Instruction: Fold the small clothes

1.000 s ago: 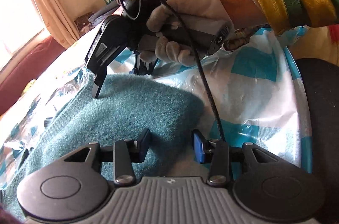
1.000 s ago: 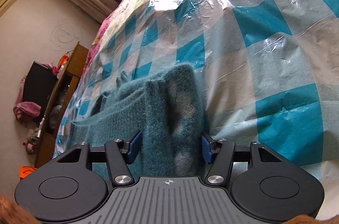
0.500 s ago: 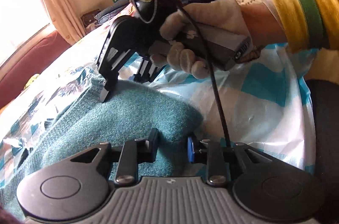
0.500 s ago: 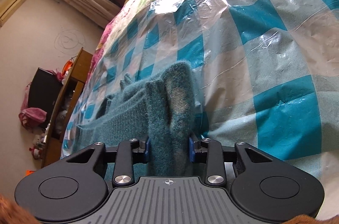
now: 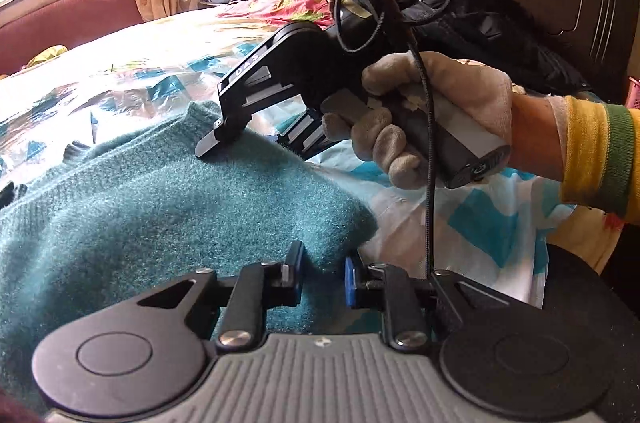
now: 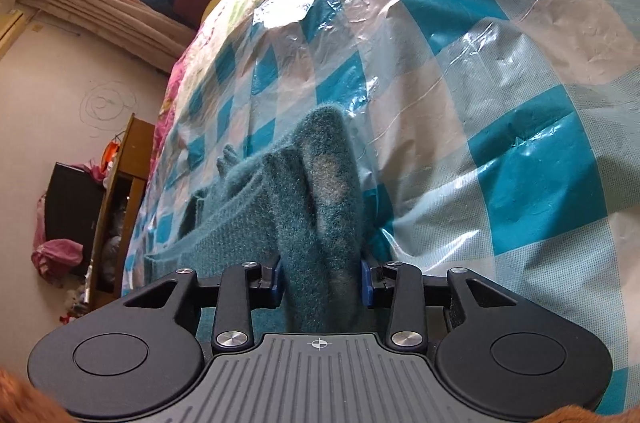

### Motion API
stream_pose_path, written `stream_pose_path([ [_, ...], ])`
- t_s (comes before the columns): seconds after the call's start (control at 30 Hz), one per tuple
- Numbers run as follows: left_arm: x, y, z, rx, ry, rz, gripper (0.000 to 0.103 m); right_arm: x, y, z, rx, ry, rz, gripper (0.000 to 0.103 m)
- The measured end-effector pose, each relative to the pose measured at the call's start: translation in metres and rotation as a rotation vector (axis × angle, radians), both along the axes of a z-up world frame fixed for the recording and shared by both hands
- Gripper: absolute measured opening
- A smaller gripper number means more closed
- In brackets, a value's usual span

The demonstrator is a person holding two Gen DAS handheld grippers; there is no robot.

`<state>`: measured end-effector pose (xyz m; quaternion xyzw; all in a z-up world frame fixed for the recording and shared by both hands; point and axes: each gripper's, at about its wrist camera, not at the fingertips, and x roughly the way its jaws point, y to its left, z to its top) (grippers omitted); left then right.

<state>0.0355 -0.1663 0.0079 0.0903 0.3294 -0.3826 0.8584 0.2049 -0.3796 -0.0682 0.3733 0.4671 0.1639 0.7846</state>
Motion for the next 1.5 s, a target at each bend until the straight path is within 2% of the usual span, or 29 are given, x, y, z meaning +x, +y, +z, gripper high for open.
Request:
stream_pose_path([
  [0.1, 0.005, 0.015, 0.006, -0.041, 0.012, 0.008, 0.026, -0.011, 0.004, 0.002, -0.032, -0.004, 0.065, 0.049],
  [0.2, 0.003, 0.022, 0.009, -0.047, 0.018, -0.010, 0.027, -0.025, 0.006, 0.003, -0.063, -0.004, 0.124, 0.050],
  [0.37, -0.008, 0.015, 0.010, -0.001, -0.025, -0.045, 0.027, -0.019, 0.012, -0.006, -0.025, -0.004, 0.128, 0.062],
  [0.43, -0.008, 0.012, 0.011, 0.008, -0.022, -0.059, 0.027, -0.019, 0.015, -0.006, -0.028, -0.020, 0.146, 0.063],
  [0.6, -0.007, 0.030, 0.031, 0.007, -0.040, -0.065, 0.027, -0.031, 0.004, -0.004, -0.014, -0.041, 0.160, 0.057],
  [0.8, 0.022, 0.062, 0.046, 0.030, -0.078, 0.095, 0.027, -0.022, 0.001, -0.009, 0.004, -0.070, 0.118, 0.056],
  [0.97, 0.056, 0.074, 0.039, 0.051, -0.058, 0.188, 0.027, 0.003, 0.002, -0.011, 0.004, -0.101, 0.079, 0.057],
  [1.07, 0.070, 0.073, 0.030, 0.090, -0.070, 0.212, 0.027, 0.012, 0.002, -0.015, 0.023, -0.096, 0.099, 0.058],
  [1.23, 0.088, 0.076, 0.013, 0.122, -0.054, 0.236, 0.027, -0.014, 0.006, -0.013, 0.035, -0.094, 0.214, 0.058],
  [1.37, 0.099, 0.079, 0.000, 0.126, -0.030, 0.242, 0.028, -0.033, 0.003, -0.010, 0.077, -0.110, 0.241, 0.060],
  [1.43, 0.100, 0.079, 0.001, 0.130, -0.034, 0.232, 0.029, -0.029, -0.007, -0.016, 0.167, -0.095, 0.192, 0.056],
  [1.5, 0.100, 0.079, 0.002, 0.136, -0.038, 0.223, 0.029, -0.015, -0.010, -0.023, 0.196, -0.072, 0.149, 0.044],
])
